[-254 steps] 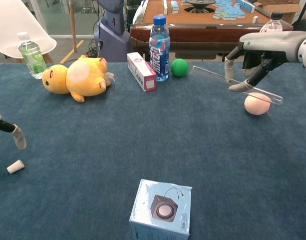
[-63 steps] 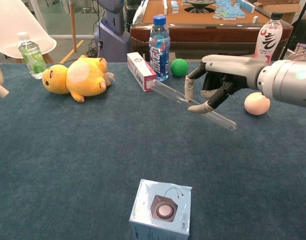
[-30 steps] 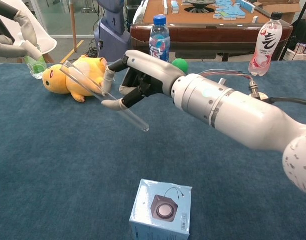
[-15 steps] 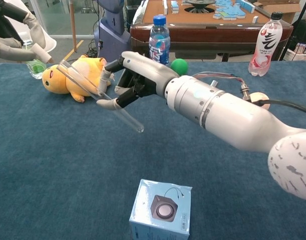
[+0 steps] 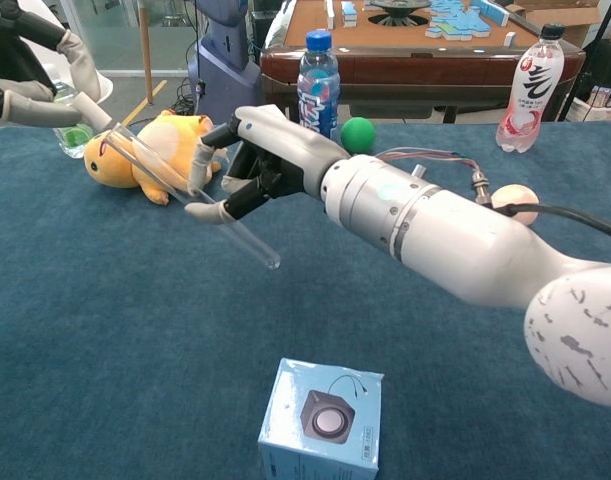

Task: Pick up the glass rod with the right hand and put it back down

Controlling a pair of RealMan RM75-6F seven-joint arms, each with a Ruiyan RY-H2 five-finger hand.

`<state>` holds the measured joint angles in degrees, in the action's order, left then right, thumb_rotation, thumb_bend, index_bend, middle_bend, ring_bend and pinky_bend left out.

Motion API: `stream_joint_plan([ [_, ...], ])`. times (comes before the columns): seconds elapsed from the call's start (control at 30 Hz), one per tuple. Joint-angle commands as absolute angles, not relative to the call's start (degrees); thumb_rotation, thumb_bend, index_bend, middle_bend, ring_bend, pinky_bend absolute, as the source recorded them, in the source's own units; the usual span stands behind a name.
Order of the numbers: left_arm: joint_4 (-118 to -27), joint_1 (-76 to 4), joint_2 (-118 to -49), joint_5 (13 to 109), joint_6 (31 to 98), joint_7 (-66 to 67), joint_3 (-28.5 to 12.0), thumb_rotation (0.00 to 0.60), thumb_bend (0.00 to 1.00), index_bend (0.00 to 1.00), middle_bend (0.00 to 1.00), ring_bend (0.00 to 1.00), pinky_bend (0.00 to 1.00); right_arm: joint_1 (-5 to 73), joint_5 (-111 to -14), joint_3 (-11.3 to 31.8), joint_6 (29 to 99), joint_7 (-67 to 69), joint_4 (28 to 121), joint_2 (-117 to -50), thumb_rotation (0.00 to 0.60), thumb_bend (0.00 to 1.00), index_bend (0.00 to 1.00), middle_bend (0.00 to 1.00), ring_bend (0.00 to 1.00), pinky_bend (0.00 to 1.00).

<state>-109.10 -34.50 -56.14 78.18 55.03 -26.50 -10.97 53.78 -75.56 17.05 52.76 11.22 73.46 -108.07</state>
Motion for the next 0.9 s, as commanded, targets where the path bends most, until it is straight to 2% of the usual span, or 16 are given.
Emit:
stream_joint_plan([
  [0.03, -109.1, -34.5, -56.2, 78.2, 55.0, -26.4, -11.0, 0.6, 0.3, 0.57, 1.0, 1.0, 1.0, 53.8, -75.6, 17.1, 52.9, 11.3, 73.3, -108.2, 0.6, 0.53, 0.7, 1.0, 1.0, 1.0],
  [0.9, -108.3, -35.1, -57.5, 78.0, 54.5, -26.1, -10.8, 0.6, 0.29, 0.57, 1.0, 1.0, 1.0, 54.4, -75.6, 17.5, 52.6, 12.0, 72.6, -109.2, 0.6, 0.53, 0.7, 1.0, 1.0, 1.0],
])
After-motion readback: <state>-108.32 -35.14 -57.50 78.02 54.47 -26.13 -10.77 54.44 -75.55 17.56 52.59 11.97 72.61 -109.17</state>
